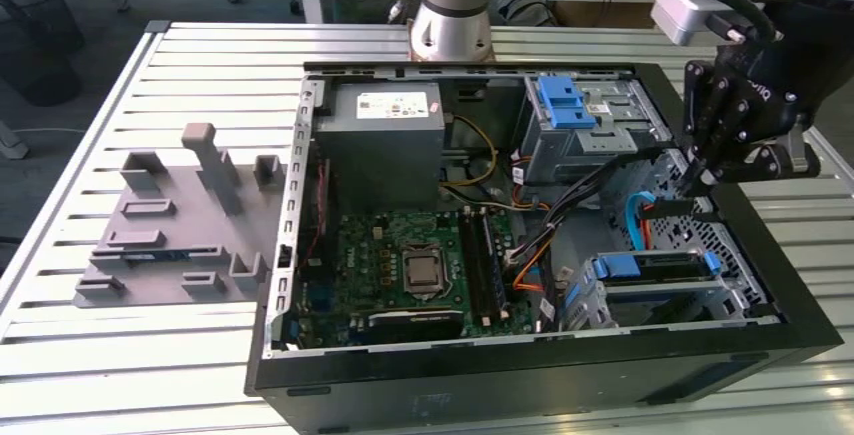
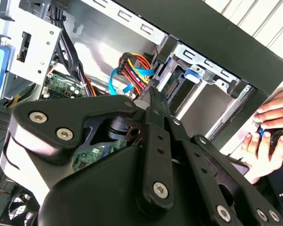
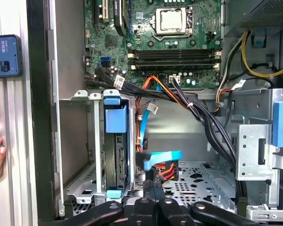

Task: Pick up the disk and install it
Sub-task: 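Insert the first disk wire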

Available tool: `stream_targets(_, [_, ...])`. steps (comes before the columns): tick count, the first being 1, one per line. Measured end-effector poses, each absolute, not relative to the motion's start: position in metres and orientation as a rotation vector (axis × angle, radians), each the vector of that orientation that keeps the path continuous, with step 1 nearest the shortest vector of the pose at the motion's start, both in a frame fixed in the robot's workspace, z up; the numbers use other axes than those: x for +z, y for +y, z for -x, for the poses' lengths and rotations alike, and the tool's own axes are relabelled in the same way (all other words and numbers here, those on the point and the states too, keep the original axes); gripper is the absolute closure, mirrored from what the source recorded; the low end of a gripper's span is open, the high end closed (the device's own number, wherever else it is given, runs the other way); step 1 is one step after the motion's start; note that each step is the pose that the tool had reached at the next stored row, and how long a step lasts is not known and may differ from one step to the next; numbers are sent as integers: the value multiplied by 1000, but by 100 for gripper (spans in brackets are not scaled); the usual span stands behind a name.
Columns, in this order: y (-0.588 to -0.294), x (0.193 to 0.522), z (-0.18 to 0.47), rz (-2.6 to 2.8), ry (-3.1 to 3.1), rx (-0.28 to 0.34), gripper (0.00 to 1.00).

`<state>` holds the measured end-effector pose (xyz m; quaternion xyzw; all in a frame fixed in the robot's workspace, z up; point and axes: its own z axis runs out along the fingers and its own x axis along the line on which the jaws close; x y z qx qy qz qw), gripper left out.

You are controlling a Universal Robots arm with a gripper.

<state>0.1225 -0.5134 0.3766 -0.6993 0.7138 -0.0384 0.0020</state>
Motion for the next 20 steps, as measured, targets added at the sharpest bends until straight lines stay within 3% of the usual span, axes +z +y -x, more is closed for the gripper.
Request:
stream_targets(13, [-508,364,-118,2199,2244,-134,82])
stream_targets(14, [-508,364,-118,2200,2244,-136,75])
stream_targets(20, [-508,358,-118,2201,2245,-139,75])
